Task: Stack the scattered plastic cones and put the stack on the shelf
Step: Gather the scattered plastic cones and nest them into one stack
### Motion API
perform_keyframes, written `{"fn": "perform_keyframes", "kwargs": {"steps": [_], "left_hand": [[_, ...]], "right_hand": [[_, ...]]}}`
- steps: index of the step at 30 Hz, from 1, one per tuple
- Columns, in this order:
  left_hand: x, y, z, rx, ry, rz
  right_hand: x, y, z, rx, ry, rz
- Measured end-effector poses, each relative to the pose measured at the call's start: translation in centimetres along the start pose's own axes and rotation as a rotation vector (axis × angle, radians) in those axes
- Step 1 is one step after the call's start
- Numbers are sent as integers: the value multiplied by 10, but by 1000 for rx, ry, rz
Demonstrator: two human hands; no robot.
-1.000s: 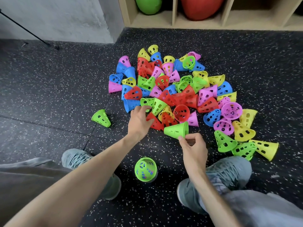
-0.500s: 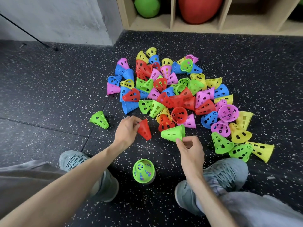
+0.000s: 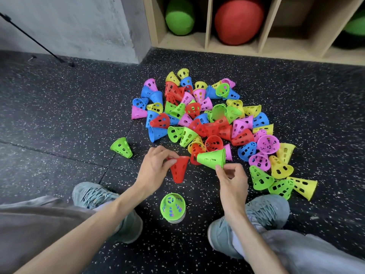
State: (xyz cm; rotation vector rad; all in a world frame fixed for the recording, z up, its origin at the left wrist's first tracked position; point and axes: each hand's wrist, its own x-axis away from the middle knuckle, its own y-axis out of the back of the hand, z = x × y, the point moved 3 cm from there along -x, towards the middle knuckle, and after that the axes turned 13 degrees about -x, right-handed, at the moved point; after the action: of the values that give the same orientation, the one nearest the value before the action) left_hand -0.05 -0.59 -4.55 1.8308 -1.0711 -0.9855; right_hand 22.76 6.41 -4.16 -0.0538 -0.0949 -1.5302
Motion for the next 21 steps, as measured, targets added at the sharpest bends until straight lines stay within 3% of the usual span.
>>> {"fn": "perform_keyframes", "kwargs": {"steps": [4,10,21], "left_hand": [[5,5,-11,-1,-97,22],[0,11,-28,-8,-238,90],[10,11,-49,110,-120,319]], "right_hand": [[2,2,6,-11,24,18],[8,-4,13,52,38,210],[12,-9,14,70,47,386]]}}
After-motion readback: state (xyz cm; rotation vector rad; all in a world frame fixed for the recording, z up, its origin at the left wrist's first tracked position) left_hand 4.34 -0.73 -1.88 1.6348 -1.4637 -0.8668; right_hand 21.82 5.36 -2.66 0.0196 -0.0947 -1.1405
